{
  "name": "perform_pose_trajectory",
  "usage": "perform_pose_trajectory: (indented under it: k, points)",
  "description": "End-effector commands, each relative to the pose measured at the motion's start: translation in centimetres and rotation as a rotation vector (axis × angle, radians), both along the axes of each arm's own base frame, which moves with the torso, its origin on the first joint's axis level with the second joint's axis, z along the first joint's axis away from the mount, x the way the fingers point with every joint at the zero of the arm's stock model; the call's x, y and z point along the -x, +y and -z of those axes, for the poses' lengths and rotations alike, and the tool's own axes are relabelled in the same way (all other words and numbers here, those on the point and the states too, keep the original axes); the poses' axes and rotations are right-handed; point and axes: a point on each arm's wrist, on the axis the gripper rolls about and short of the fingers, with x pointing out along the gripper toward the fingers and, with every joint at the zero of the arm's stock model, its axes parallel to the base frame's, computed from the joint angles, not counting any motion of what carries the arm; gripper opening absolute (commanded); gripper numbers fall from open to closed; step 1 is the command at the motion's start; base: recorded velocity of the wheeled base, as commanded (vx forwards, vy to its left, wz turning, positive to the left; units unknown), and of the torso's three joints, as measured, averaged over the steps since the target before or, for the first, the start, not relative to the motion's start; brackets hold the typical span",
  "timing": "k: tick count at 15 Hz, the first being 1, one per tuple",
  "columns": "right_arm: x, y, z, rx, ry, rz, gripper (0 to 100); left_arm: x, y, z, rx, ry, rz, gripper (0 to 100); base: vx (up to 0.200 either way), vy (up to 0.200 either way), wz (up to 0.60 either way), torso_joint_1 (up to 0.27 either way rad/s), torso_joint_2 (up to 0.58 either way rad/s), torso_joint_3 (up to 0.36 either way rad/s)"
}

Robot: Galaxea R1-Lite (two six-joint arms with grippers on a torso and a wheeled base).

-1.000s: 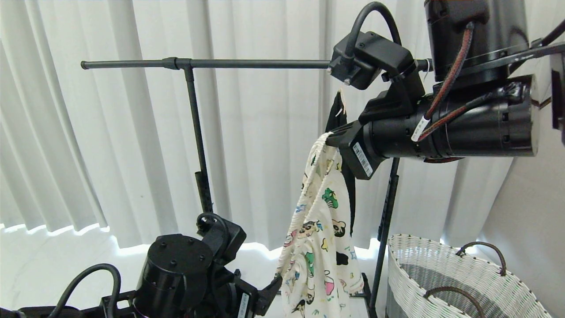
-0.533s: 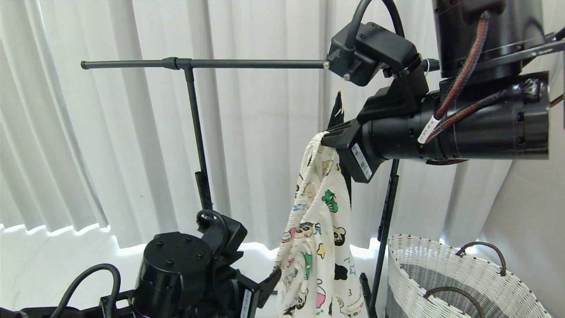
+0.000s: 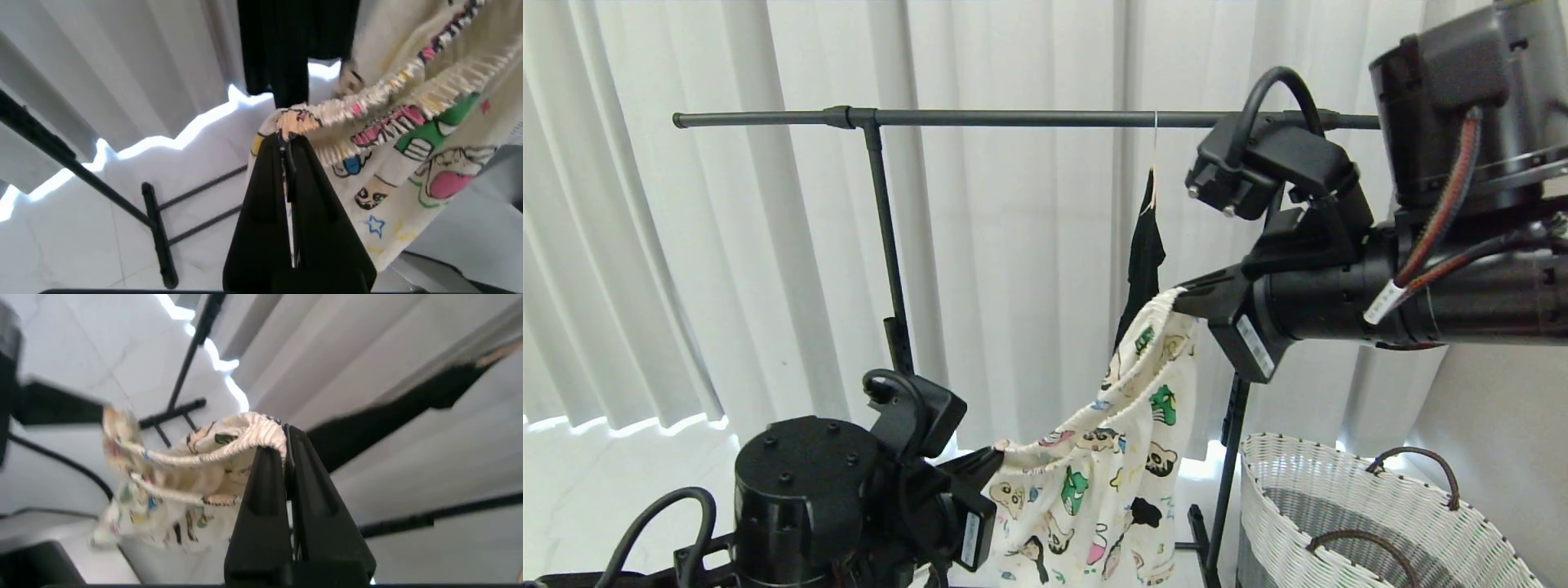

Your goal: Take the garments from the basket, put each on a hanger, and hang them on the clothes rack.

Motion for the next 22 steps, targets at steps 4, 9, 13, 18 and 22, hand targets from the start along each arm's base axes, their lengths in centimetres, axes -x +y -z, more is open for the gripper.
perform_pose_trajectory:
  k: [4,9,13,18,22]
  points:
    - [2.0,-5.0,0.8,-0.004,0.025,0.079,0,0.1,1.4,-8.9,0.042,-0.002,0.034,0,0.0,0.0,0.0,0.0,0.0,0.0]
    - [2.5,-6.1,0.4,-0.032,0.021,0.099,0,4.1,4.2,-18.1,-0.043,0.263,0.207,0,0.0,0.0,0.0,0.0,0.0,0.0]
    - [3.6,-7.0,-0.6,-0.085,0.004,0.073,0,6.5,5.7,-22.2,-0.037,0.424,0.317,0,0.0,0.0,0.0,0.0,0.0,0.0]
    - [4.4,-7.8,-2.1,-0.154,-0.029,0.019,0,6.2,5.7,-23.0,0.011,0.392,0.274,0,0.0,0.0,0.0,0.0,0.0,0.0]
    - [4.6,-7.8,-4.1,-0.227,-0.066,-0.048,0,6.1,6.0,-23.5,0.014,0.266,0.174,0,0.0,0.0,0.0,0.0,0.0,0.0]
